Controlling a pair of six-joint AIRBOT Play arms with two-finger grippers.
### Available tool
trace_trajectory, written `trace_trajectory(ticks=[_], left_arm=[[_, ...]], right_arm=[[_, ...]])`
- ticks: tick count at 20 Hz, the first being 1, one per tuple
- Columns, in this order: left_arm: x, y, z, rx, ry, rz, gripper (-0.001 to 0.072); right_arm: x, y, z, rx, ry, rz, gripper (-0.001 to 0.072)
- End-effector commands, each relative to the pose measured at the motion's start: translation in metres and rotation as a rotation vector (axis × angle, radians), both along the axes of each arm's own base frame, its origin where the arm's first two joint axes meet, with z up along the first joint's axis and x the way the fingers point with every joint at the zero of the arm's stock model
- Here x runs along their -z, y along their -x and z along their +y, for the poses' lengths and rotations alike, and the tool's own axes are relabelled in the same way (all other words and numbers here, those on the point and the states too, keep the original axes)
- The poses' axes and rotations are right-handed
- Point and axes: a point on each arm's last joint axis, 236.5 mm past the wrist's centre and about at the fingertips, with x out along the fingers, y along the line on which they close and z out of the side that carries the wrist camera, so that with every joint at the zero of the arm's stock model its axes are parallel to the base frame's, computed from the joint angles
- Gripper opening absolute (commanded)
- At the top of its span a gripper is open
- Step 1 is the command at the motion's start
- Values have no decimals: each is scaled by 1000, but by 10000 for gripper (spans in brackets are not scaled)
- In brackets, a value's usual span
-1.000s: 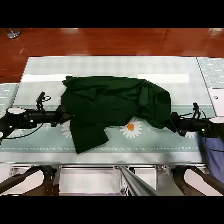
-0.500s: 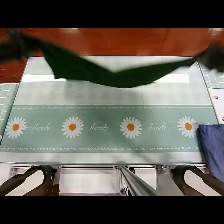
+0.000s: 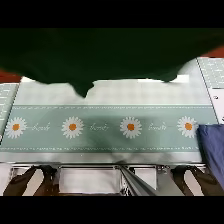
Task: Fold the shirts.
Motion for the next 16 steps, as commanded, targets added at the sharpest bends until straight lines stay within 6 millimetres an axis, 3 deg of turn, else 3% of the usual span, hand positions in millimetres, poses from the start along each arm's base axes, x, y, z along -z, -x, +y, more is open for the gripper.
trace_trajectory(ticks=[1, 3, 4, 7, 10, 13, 16], left_arm=[[-31, 88, 12, -202, -106, -148, 25], [-34, 123, 16, -238, -66, -181, 24], [-28, 132, 17, -235, -46, -162, 25], [-1, 123, 20, -199, -23, -57, 25], [48, 81, 25, -189, 11, 100, 25], [139, 27, 26, -157, 68, 360, 25], [227, -24, 20, -114, 160, 602, 25]], right_arm=[[-9, 78, -14, 154, 76, -54, 23], [-3, 103, -14, 186, 84, -47, 23], [1, 110, -11, 182, 85, -37, 23], [15, 112, -10, 176, 80, 23, 23], [30, 99, -11, 158, 66, 107, 22], [43, 69, 0, 62, 38, 190, 23], [69, 19, 18, -96, -17, 306, 22]])
